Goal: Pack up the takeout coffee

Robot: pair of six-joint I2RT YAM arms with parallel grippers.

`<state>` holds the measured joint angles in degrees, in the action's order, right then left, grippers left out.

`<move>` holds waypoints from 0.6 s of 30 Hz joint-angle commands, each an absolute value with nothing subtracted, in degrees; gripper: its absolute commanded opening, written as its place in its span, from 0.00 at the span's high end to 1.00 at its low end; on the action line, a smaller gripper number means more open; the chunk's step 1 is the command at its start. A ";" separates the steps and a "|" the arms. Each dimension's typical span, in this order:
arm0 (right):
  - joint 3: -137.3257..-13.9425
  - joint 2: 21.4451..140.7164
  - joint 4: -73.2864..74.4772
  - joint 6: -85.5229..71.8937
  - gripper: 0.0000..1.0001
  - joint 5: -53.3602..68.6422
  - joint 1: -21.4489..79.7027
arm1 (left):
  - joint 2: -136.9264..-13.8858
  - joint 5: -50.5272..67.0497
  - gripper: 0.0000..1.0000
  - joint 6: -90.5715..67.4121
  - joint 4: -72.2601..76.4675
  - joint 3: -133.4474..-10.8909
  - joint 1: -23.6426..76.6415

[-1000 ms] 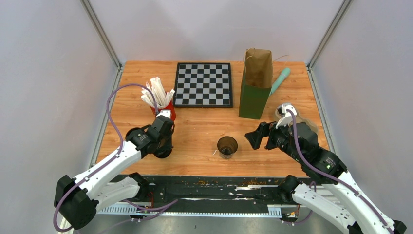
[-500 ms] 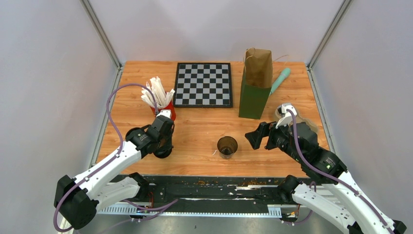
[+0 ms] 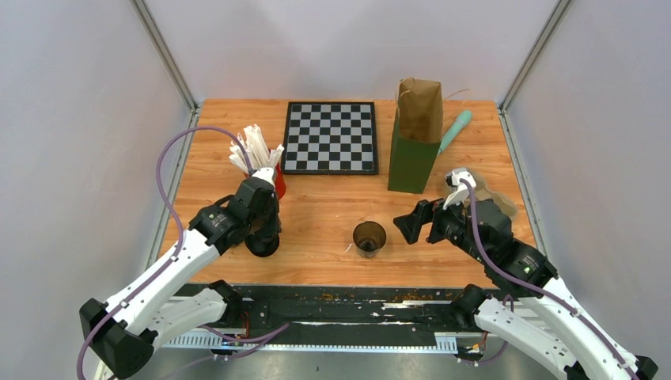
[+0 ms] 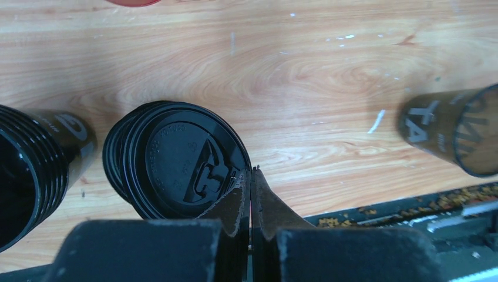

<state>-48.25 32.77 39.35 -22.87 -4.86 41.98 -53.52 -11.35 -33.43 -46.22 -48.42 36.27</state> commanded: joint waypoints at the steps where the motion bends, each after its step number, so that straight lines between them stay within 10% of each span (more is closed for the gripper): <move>1: -45.74 31.26 30.06 -19.80 0.07 -0.96 42.28 | -51.03 -4.34 1.00 -32.39 -46.18 -52.31 35.95; 18: -29.18 35.64 -24.99 -7.93 0.00 19.23 44.23 | -44.69 31.93 1.00 -54.13 -6.89 -46.28 36.02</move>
<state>-32.53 34.37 -4.19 -13.50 13.34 42.70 -45.98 21.63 -44.07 -24.27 -48.80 36.23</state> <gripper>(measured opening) 0.998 0.006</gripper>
